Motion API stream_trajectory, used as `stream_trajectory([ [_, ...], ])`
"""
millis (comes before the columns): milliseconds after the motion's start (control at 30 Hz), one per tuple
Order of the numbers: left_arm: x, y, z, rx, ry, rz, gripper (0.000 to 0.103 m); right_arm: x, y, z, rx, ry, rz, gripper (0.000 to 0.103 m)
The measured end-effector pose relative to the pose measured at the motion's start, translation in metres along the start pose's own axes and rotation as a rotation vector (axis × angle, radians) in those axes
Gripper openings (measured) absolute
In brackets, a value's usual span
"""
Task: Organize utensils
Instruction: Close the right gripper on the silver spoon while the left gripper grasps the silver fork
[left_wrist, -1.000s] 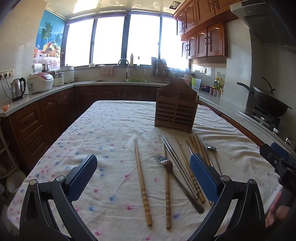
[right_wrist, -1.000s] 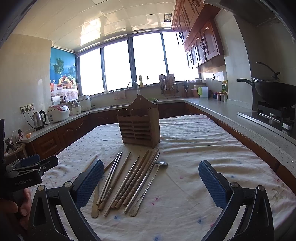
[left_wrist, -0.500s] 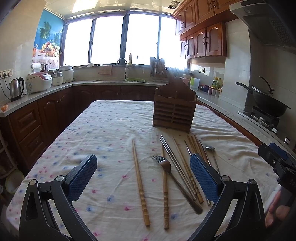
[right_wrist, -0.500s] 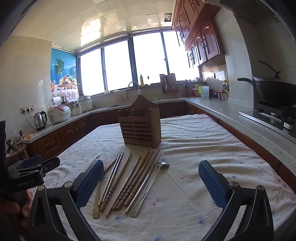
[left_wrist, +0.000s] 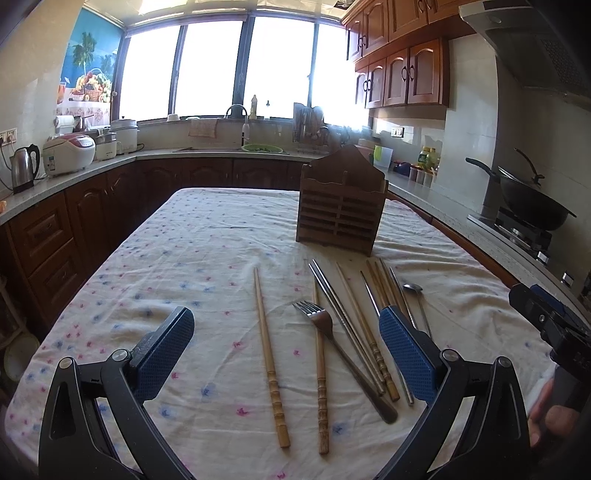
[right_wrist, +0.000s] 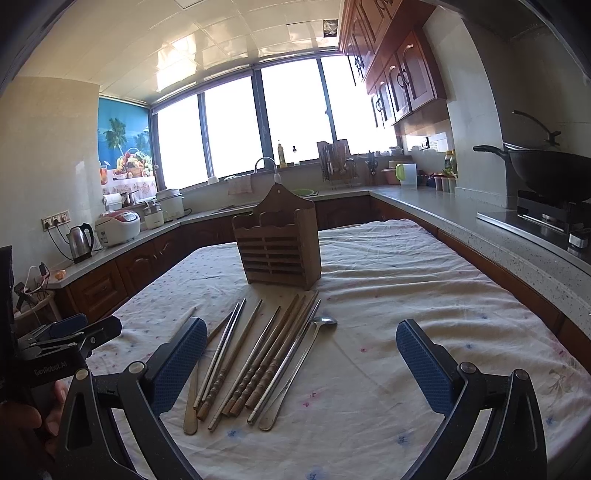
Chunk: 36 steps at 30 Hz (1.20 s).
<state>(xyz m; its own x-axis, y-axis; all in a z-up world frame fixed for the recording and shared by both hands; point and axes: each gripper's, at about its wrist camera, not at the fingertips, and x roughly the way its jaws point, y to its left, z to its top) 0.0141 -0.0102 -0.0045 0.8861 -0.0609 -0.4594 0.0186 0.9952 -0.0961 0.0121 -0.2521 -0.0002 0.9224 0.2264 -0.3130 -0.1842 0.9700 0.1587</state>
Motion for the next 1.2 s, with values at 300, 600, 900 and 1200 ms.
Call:
stream_trajectory([
  [300,0.027,0.001,0.011,-0.049,0.083,-0.096,0.102,0.020,-0.011,0.009,0.056,0.085,0.050,0.103],
  [600,0.069,0.005,0.022,-0.124,0.256,-0.217,0.080,0.051,-0.024,0.012,0.148,0.198,0.121,0.100],
  [900,0.112,0.004,0.022,-0.156,0.427,-0.262,0.056,0.098,-0.039,0.007,0.266,0.368,0.161,0.063],
  [1200,0.140,0.011,0.021,-0.215,0.529,-0.313,0.043,0.136,-0.048,0.005,0.346,0.480,0.183,0.059],
])
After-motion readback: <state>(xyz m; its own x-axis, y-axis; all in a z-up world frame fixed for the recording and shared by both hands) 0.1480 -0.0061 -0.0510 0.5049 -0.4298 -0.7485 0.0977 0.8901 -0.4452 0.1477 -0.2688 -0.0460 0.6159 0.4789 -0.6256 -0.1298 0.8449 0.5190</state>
